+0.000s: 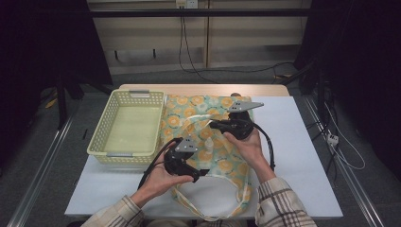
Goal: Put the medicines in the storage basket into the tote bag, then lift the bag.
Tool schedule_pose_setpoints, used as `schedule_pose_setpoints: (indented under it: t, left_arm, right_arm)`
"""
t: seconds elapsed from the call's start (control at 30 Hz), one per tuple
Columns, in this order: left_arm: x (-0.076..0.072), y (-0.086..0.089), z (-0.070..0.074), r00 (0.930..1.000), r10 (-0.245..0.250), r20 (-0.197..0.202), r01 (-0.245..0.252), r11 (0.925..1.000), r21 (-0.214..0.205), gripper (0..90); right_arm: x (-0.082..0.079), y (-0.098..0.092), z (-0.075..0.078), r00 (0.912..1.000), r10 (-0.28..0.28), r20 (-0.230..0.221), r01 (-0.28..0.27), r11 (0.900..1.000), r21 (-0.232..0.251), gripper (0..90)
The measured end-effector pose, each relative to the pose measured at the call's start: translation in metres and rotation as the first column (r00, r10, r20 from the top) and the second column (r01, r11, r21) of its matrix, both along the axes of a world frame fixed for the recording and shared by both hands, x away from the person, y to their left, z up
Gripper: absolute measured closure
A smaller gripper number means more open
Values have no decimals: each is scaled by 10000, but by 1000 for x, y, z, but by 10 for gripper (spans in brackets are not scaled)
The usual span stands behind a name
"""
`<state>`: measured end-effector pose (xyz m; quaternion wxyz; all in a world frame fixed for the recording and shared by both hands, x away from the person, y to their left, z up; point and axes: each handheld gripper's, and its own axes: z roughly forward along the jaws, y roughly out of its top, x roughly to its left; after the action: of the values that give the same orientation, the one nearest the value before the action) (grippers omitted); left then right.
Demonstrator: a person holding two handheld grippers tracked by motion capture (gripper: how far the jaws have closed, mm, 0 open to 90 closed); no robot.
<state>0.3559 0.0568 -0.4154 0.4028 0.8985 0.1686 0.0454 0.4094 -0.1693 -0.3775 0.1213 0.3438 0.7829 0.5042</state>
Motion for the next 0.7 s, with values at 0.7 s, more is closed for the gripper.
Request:
schedule_pose_setpoints:
  t: [0.7]
  left_arm:
    - [3, 0, -33, 9965, -654, -519, 724, 9866, 1465, 217]
  right_arm:
    - [0, 0, -7, 9998, -17, -201, 13, 9999, -167, 900]
